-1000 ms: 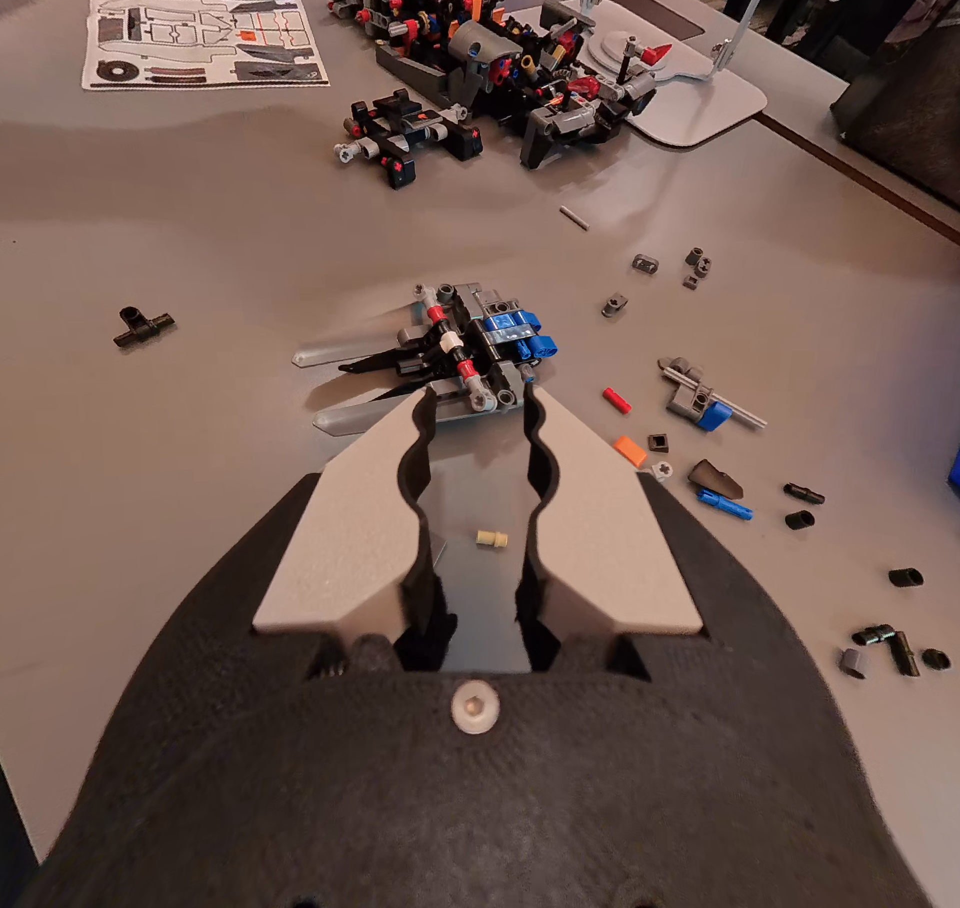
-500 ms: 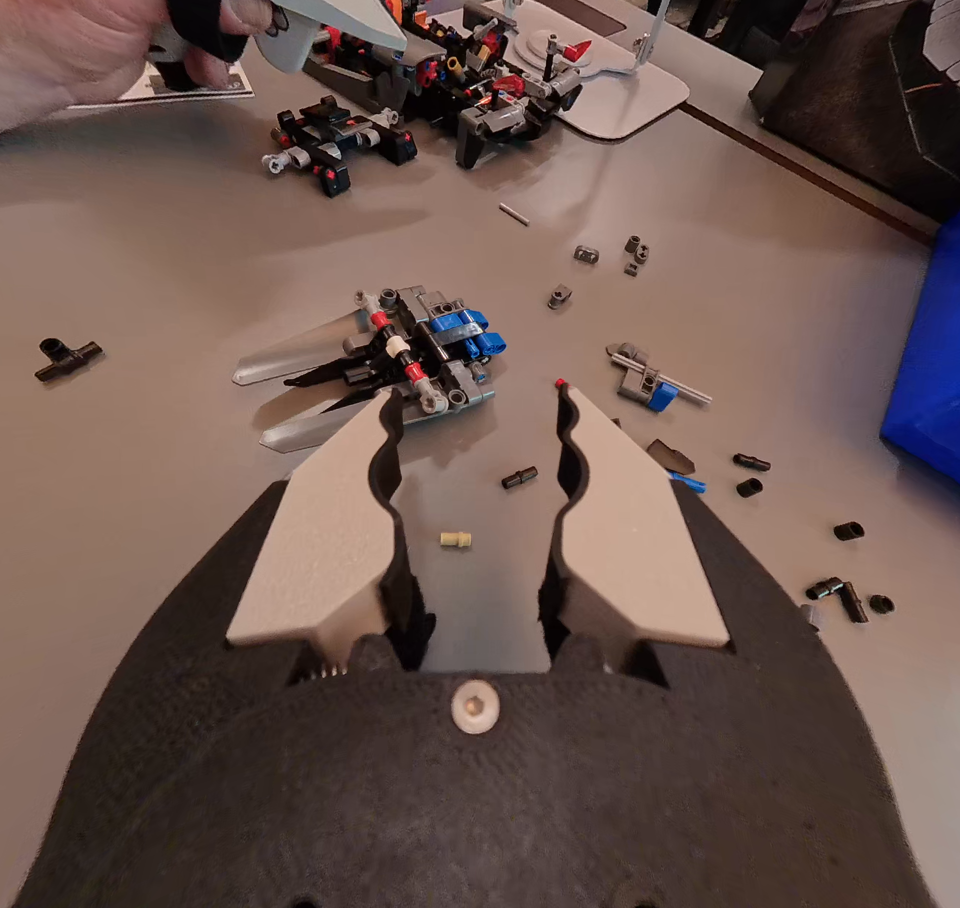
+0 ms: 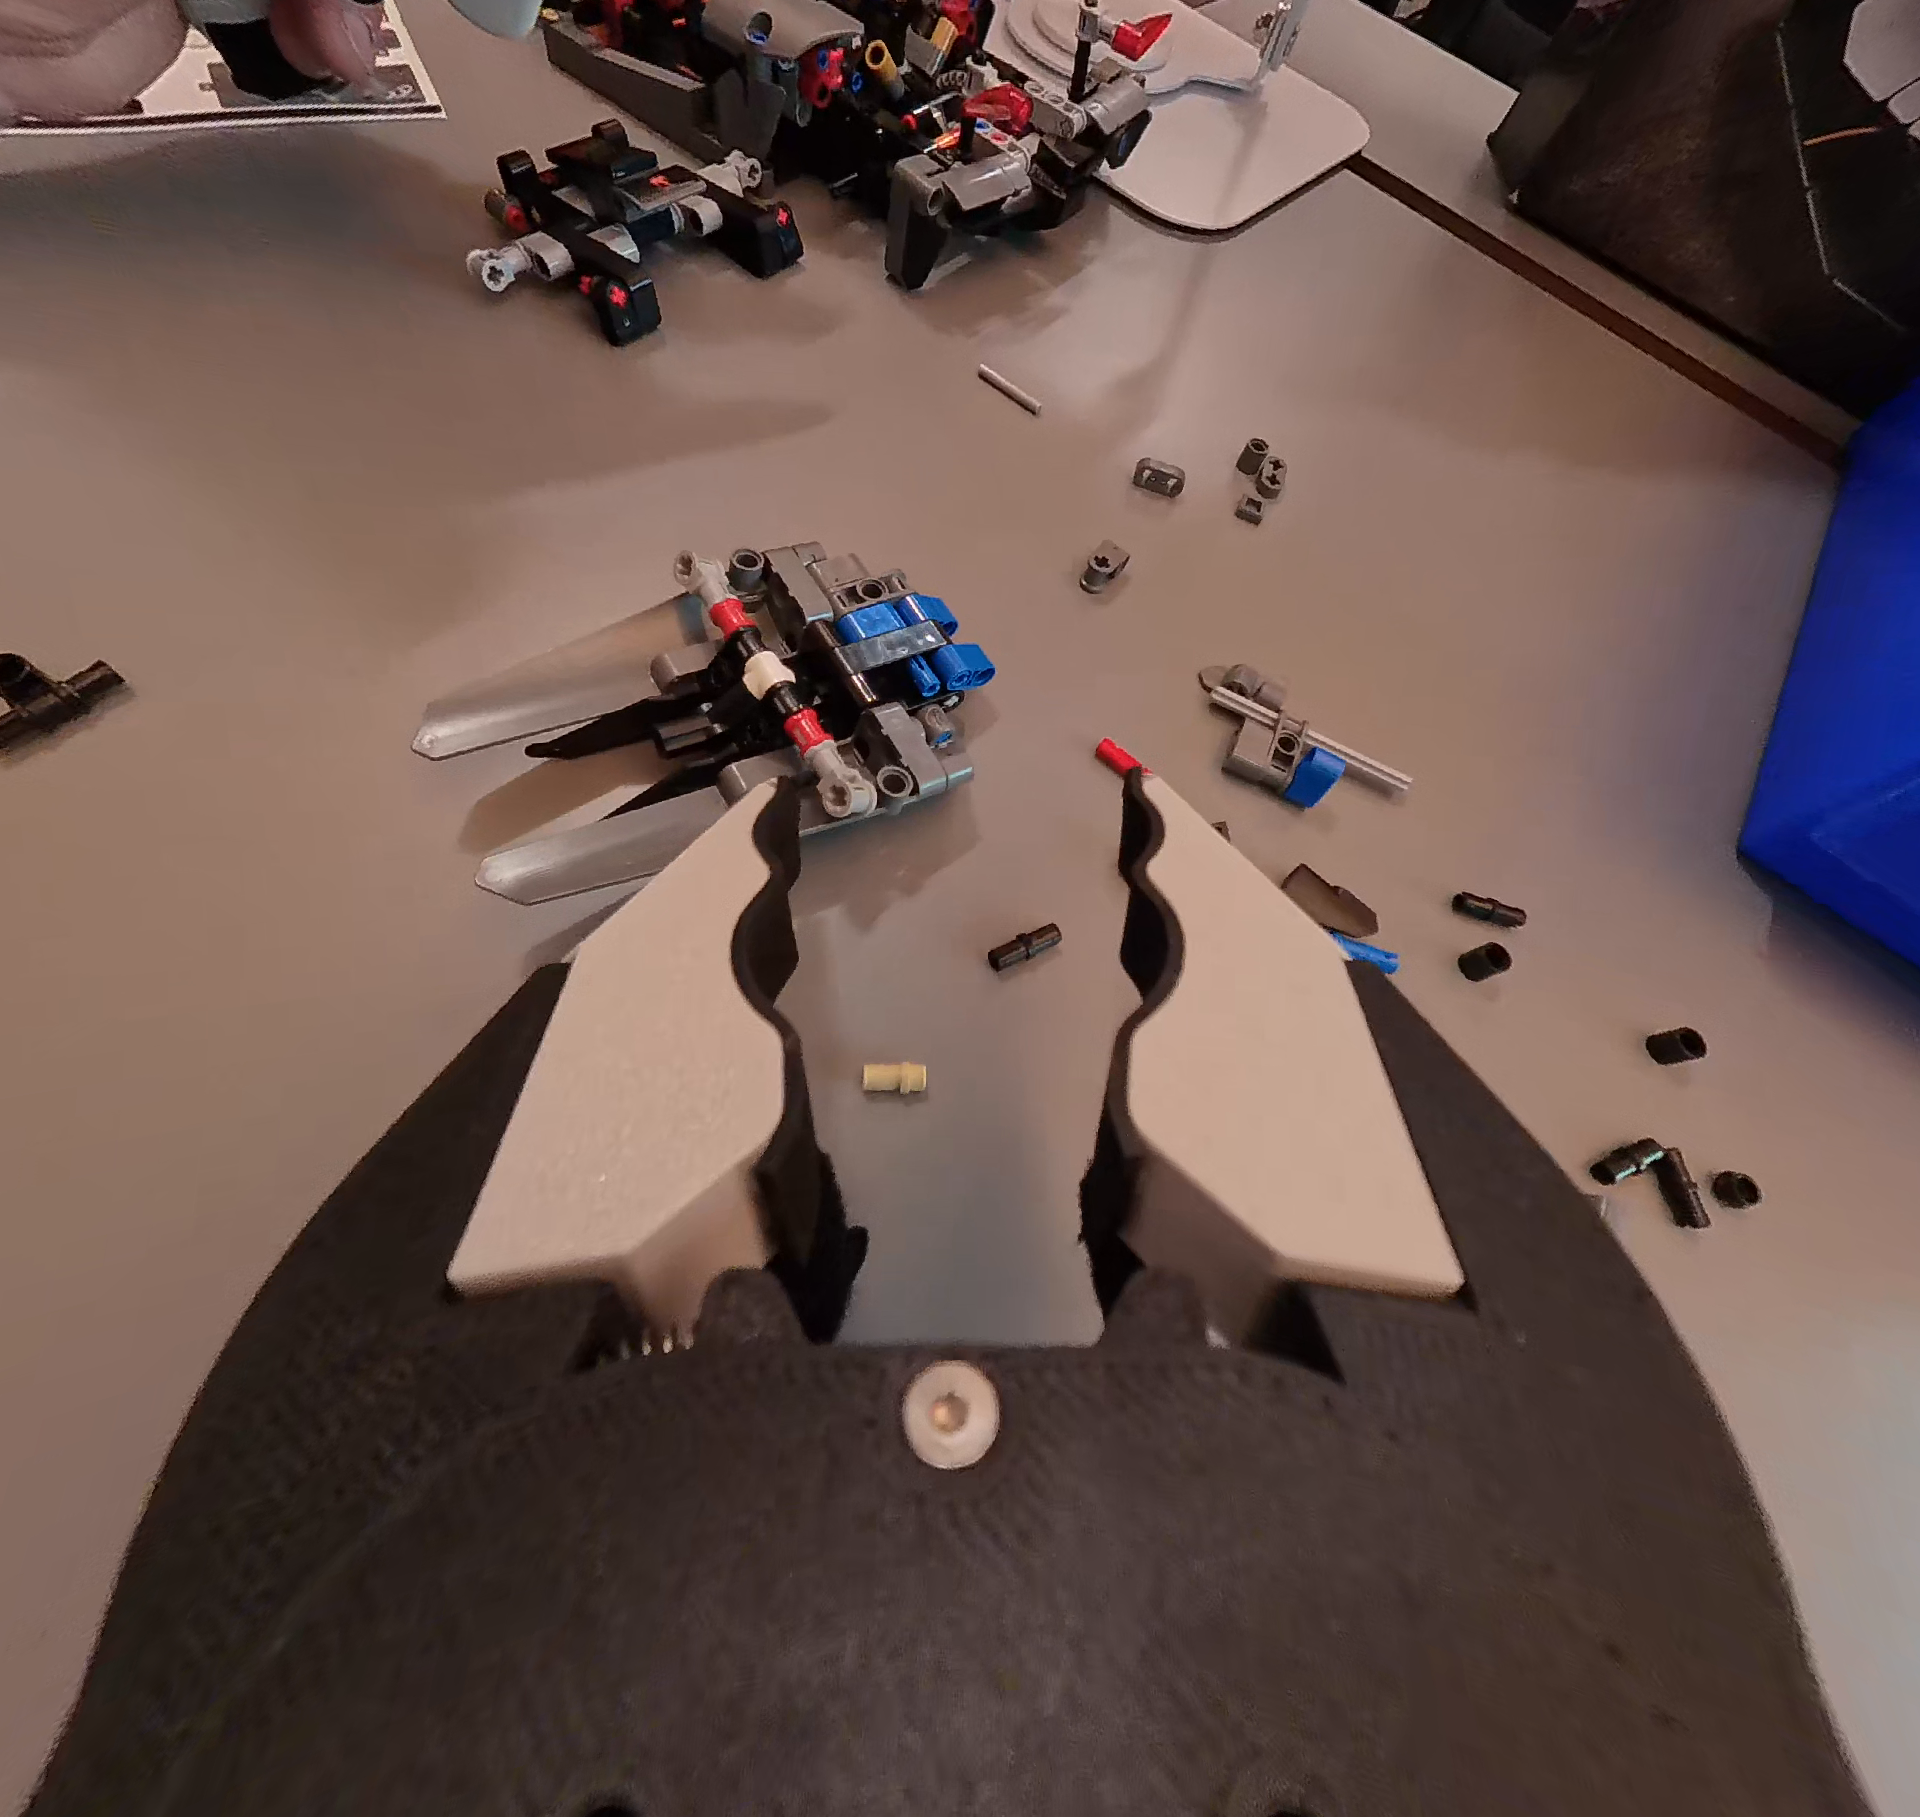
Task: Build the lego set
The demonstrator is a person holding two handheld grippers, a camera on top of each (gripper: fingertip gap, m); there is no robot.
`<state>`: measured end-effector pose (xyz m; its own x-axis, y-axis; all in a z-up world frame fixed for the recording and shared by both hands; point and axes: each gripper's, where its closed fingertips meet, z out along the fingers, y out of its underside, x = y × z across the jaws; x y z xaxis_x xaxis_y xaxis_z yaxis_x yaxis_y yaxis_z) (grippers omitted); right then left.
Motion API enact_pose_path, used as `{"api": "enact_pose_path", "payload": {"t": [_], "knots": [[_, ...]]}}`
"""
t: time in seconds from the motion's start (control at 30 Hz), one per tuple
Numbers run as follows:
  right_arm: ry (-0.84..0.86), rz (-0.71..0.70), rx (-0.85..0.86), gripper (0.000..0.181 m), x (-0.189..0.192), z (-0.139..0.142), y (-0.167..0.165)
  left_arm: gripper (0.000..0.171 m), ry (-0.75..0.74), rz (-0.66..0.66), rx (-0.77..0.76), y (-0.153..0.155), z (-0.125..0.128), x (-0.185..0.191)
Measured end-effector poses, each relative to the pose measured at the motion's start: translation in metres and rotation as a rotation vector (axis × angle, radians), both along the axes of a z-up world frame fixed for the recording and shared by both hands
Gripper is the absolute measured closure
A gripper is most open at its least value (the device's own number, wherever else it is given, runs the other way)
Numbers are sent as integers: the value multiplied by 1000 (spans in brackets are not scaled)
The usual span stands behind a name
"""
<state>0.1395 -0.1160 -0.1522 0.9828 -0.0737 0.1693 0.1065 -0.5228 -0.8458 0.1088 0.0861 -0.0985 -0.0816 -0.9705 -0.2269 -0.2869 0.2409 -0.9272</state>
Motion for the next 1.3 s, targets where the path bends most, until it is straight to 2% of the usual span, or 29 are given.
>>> {"api": "enact_pose_path", "payload": {"t": [0.83, 1.0, 1.13, 1.3], "knots": [[16, 7, 33, 121, -1, 5, -1, 127, -5, 22, -10, 5, 1, 3], [26, 81, 135, 134, -13, 22, -2, 129, -3, 1, 23, 0, 7, 0], [29, 175, 87, 144, -36, 15, 1, 130, -13, -11, 44, -6, 15, -2], [85, 175, -21, 135, -39, -1, -2, 130, 4, -54, 72, -18, 13, -1]]}}
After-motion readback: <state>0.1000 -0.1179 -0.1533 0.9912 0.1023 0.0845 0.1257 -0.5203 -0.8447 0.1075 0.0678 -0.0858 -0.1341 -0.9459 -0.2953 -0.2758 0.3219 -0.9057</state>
